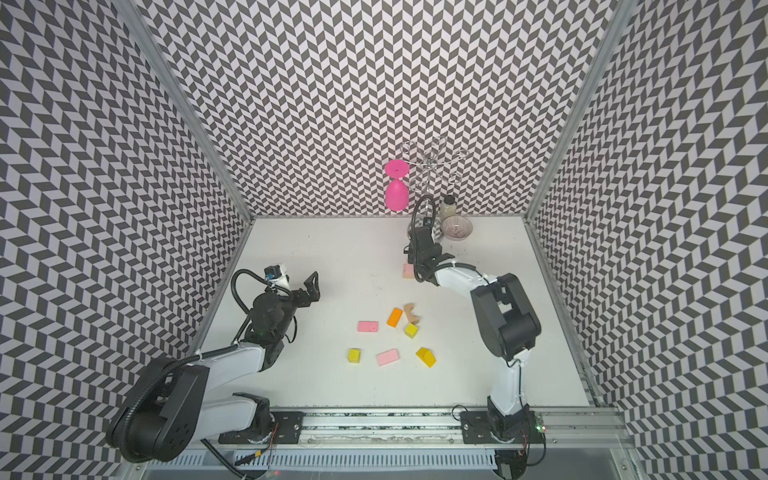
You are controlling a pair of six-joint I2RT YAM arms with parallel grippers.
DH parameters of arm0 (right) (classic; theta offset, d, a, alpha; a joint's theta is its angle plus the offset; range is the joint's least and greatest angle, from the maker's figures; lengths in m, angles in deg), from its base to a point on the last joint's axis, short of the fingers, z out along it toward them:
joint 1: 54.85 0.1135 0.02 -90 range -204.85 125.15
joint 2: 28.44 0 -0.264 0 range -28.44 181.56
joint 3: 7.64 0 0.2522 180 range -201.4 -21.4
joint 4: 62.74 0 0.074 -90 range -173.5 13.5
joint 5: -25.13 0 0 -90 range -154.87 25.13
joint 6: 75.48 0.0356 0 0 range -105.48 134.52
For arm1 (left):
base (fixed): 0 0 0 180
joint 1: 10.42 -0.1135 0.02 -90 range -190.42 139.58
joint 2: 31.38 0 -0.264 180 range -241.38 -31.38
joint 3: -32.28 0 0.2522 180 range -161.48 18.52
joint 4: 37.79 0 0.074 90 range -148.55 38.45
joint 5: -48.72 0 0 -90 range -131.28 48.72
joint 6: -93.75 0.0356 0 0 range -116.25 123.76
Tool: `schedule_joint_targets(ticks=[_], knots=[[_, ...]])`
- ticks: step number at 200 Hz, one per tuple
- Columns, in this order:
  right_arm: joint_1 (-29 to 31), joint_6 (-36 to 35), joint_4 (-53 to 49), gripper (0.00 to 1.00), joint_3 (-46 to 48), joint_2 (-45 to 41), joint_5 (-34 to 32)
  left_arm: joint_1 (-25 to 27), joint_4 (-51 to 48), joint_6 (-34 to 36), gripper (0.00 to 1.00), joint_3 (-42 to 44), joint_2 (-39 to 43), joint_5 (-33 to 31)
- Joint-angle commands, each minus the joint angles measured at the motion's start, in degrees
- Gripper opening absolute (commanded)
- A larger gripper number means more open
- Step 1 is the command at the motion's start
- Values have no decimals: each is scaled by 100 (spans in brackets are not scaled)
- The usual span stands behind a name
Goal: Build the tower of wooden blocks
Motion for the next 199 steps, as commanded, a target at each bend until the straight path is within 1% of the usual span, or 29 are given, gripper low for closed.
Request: schedule_joint_targets(ticks=[1,36,77,185,199], knots=[[137,90,-179,53,-179,273,-19,-23,69,-73,100,-139,-40,-7],[274,163,-275,52,-302,550,-183,-26,25,-63,100,-192,-95,27],[343,194,-382,49,-527,848,-137,-23,16,-64,100,-201,-108,33],[459,238,-451,50,-637,972,-309,-25,-46,-64,100,-262,-162,88],[459,239,-451,49,-665,1007,-291,-23,-54,-55,100,-269,-165,87]])
